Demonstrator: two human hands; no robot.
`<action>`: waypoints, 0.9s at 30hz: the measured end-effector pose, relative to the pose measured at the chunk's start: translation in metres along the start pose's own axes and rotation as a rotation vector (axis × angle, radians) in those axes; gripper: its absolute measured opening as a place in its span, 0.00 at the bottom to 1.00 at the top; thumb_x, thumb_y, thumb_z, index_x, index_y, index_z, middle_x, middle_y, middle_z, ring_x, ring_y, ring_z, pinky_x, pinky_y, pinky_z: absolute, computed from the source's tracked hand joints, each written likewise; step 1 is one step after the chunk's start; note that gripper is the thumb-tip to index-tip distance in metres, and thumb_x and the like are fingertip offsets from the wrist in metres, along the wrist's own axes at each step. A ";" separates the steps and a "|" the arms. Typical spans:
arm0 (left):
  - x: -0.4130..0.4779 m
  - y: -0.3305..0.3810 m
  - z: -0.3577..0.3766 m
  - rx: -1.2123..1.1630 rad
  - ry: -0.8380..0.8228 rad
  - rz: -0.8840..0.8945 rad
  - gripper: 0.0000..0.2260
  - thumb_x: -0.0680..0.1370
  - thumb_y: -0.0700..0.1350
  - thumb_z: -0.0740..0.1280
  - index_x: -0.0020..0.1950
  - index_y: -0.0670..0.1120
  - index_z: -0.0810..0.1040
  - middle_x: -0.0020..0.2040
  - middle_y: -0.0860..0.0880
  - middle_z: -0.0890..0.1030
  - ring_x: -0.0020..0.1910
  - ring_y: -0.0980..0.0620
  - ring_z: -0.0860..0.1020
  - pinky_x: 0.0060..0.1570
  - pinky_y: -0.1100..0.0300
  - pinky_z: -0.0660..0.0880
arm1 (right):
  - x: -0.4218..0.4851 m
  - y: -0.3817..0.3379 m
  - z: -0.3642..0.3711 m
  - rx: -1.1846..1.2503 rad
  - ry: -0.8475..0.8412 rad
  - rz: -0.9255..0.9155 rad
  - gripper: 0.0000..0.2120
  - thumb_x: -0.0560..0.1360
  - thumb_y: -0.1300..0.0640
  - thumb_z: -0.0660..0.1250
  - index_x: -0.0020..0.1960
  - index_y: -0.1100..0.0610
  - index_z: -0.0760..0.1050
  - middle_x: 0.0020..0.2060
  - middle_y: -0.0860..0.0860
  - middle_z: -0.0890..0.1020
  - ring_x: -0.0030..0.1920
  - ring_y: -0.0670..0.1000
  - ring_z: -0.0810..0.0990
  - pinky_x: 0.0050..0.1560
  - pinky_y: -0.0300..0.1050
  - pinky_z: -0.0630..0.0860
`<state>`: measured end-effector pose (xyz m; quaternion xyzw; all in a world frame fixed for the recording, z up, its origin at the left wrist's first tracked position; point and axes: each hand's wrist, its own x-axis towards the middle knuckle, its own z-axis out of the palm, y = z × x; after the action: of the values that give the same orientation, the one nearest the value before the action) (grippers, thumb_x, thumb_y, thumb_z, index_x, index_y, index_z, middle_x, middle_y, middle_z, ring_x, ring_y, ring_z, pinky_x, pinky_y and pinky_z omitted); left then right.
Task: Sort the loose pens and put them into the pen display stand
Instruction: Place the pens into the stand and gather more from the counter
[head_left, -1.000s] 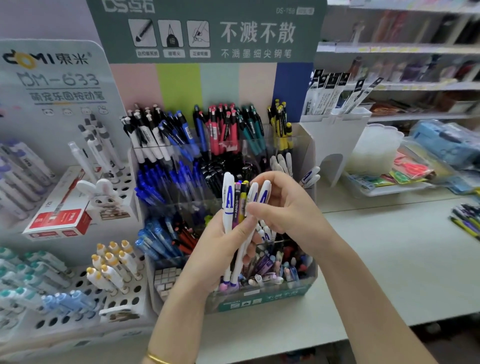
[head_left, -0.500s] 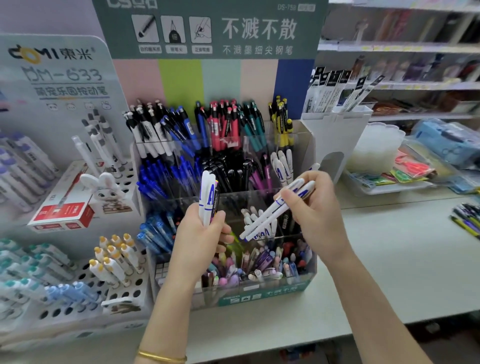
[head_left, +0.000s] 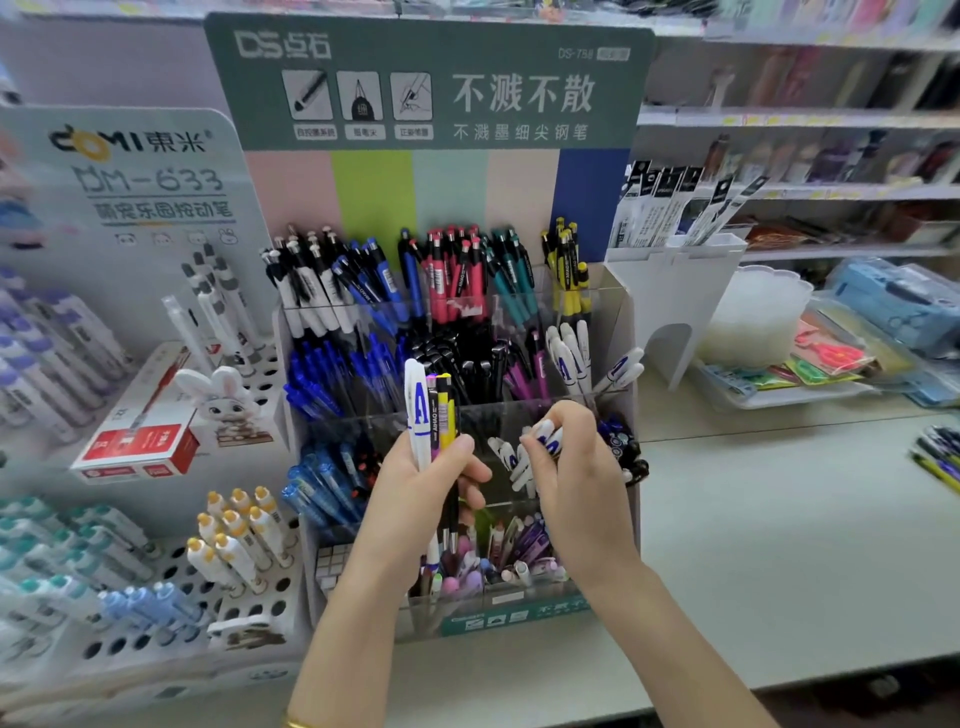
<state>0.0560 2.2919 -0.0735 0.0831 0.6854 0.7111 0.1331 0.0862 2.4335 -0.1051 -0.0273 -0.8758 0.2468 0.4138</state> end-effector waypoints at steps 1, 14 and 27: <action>0.000 0.000 0.000 -0.004 -0.005 0.003 0.10 0.80 0.42 0.63 0.53 0.34 0.72 0.35 0.47 0.81 0.29 0.54 0.76 0.29 0.60 0.75 | -0.001 0.002 0.003 -0.020 -0.008 -0.001 0.17 0.73 0.63 0.71 0.50 0.54 0.62 0.33 0.52 0.75 0.31 0.50 0.73 0.27 0.42 0.71; -0.001 -0.001 -0.007 -0.254 -0.248 -0.036 0.06 0.79 0.42 0.66 0.51 0.41 0.70 0.34 0.49 0.74 0.28 0.54 0.67 0.26 0.63 0.67 | -0.019 0.033 0.025 -0.190 -0.136 -0.124 0.15 0.69 0.61 0.75 0.54 0.64 0.79 0.45 0.56 0.77 0.41 0.55 0.79 0.34 0.43 0.79; 0.004 -0.012 0.004 0.281 -0.085 0.183 0.03 0.79 0.41 0.65 0.50 0.47 0.72 0.37 0.44 0.75 0.33 0.47 0.73 0.33 0.53 0.73 | 0.033 -0.029 -0.030 0.782 -0.262 0.369 0.07 0.75 0.55 0.68 0.53 0.51 0.79 0.35 0.46 0.77 0.31 0.43 0.74 0.32 0.34 0.71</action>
<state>0.0545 2.2968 -0.0857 0.1929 0.7615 0.6131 0.0840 0.0913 2.4285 -0.0522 0.0067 -0.7421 0.6304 0.2277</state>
